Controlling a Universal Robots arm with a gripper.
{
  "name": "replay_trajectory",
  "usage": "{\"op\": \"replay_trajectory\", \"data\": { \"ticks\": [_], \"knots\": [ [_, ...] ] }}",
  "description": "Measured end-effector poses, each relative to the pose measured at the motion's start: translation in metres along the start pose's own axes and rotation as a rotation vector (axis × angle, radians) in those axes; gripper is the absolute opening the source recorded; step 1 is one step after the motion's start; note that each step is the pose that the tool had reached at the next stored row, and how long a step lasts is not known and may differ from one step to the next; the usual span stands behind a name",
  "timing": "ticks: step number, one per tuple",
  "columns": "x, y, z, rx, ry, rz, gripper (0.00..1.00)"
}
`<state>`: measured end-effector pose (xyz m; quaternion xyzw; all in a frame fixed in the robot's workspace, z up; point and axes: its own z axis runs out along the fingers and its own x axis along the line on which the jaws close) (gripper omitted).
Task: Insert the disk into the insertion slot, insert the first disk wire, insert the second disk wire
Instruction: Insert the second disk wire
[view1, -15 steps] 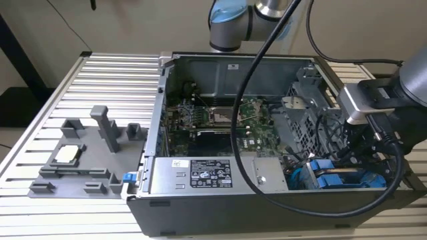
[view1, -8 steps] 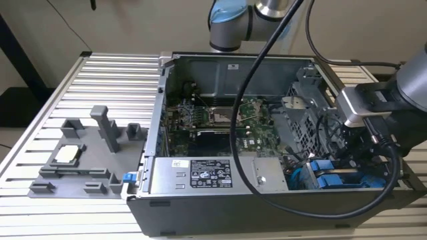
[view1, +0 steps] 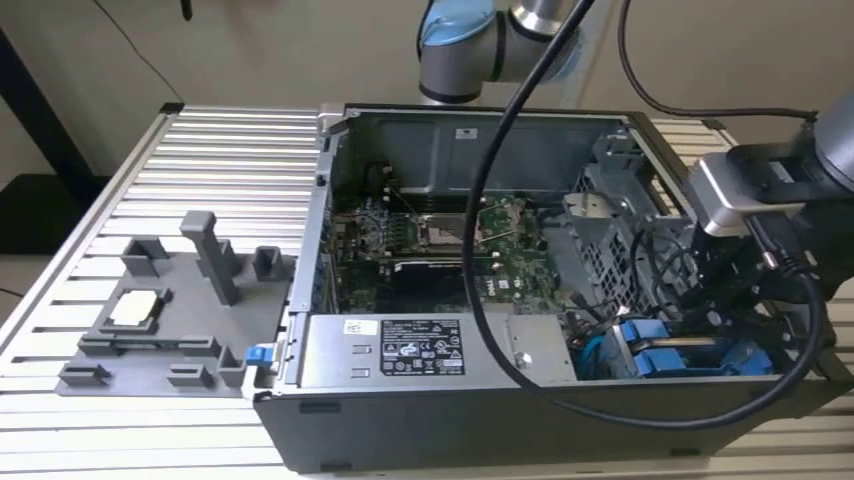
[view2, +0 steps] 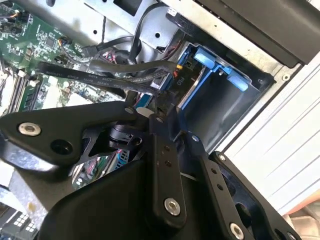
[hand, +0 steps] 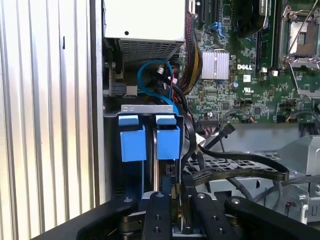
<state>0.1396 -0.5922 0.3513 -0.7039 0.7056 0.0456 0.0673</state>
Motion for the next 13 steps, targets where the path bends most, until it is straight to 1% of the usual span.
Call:
{"op": "replay_trajectory", "data": {
  "ticks": [3, 6, 13],
  "knots": [
    [-0.0018, -0.0004, -0.0113, -0.0009, 0.0001, 0.000, 0.24],
    [-0.0032, -0.0006, -0.0201, -0.0013, 0.0002, 0.000, 0.24],
    [-0.0034, -0.0007, -0.0213, -0.0013, 0.0001, 0.000, 0.24]
  ]
}}
